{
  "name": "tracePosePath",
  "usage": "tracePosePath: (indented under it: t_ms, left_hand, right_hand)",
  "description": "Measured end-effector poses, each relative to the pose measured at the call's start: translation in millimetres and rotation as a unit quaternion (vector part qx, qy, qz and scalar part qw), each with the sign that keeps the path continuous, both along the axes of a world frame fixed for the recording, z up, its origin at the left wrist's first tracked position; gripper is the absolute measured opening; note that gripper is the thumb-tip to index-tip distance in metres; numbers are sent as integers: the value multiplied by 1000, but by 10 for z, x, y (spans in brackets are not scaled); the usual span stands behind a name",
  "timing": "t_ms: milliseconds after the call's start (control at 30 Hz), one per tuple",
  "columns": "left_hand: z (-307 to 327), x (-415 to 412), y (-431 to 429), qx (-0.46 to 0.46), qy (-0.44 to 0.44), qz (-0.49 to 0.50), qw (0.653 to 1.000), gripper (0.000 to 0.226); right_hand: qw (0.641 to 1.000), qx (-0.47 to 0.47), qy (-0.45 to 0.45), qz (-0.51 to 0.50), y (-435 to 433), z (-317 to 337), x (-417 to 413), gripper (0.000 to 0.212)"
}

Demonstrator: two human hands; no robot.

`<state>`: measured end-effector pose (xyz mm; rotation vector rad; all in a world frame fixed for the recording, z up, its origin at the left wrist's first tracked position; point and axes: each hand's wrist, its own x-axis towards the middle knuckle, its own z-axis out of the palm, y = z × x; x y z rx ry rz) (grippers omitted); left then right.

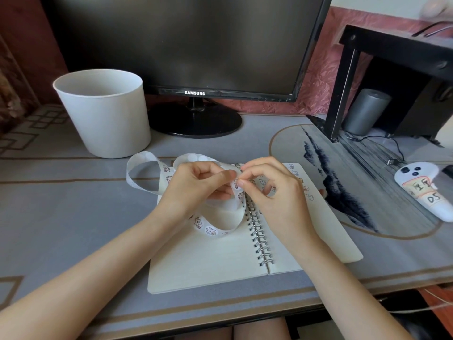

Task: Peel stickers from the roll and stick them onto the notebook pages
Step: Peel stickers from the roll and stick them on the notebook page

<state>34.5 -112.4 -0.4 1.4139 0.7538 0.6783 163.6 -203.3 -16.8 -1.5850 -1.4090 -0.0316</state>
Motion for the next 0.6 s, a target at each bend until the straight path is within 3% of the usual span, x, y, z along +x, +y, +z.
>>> tracePosePath:
  t_ms: [233,400,600]
  left_hand:
    - [14,-9,14,-15,-9,-6,1000,15]
    - [22,-11,15,-23,-1,-13,1000,16]
    - [23,-9,3,-21,-7,-19,1000,18]
  right_hand:
    - [1000,-7,-13,8,-45,60,-3,5]
    - [980,-63,181,43,-174,191,88,8]
    - [938,-176,295,-46,-466,168,567,5]
